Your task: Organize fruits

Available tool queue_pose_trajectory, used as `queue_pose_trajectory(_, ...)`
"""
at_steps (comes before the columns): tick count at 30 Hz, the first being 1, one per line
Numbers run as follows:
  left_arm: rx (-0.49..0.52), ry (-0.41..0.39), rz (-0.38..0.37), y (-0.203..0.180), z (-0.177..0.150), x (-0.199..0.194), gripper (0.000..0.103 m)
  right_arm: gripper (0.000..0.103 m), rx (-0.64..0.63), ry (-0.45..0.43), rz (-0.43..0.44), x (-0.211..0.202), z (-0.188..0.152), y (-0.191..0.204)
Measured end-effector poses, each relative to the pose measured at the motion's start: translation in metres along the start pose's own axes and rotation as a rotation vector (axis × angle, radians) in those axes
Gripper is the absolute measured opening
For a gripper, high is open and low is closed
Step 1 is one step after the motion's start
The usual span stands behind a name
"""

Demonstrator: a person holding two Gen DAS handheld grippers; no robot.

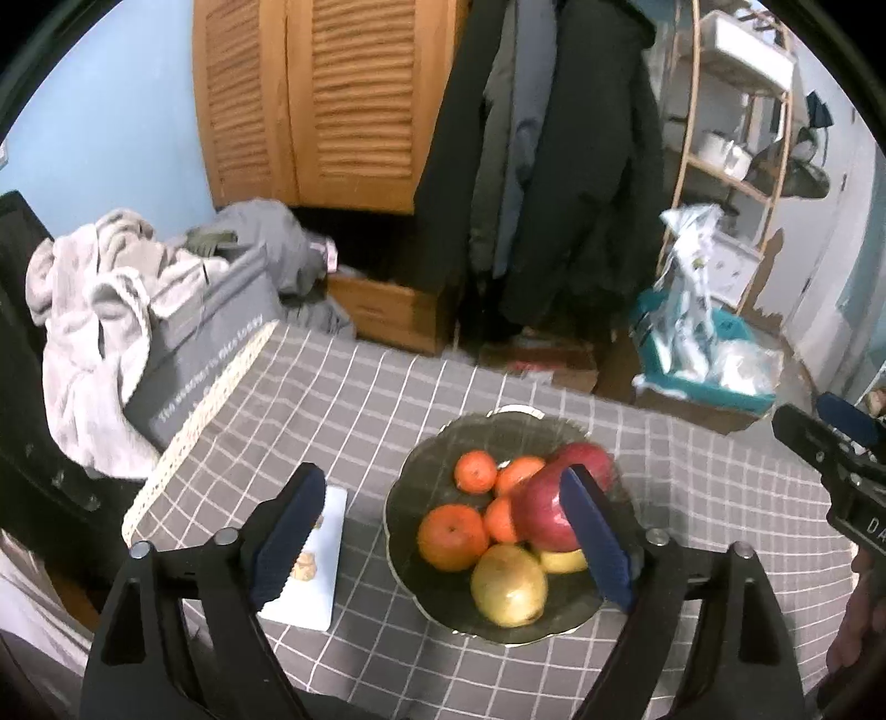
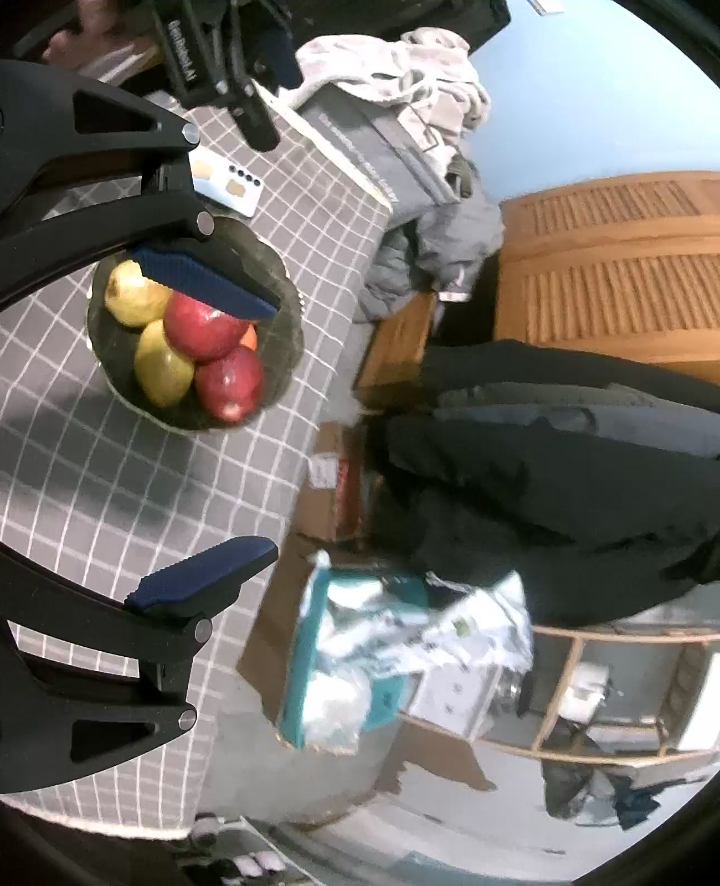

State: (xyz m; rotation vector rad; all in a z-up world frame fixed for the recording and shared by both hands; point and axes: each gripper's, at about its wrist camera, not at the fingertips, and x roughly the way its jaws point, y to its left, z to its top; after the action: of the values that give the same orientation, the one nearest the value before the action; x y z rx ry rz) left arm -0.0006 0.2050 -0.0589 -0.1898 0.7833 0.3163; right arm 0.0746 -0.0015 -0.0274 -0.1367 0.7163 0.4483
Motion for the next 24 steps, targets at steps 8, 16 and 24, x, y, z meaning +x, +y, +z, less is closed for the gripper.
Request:
queue_pose_trajectory(8, 0.065, -0.113, -0.005, -0.025, 0.014, -0.043, 0.102, 0.08, 0.017, -0.092, -0.07, -0.052, 0.004, -0.022)
queue_pose_trajectory(16, 0.073, -0.175, -0.031, -0.038, 0.019, -0.072, 0.102, 0.08, 0.028, -0.146, -0.107, -0.091, 0.0, -0.038)
queue_pose_trajectory(24, 0.079, -0.209, -0.046, -0.048, 0.022, -0.088, 0.102, 0.08, 0.041, -0.196, -0.124, -0.118, -0.006, -0.049)
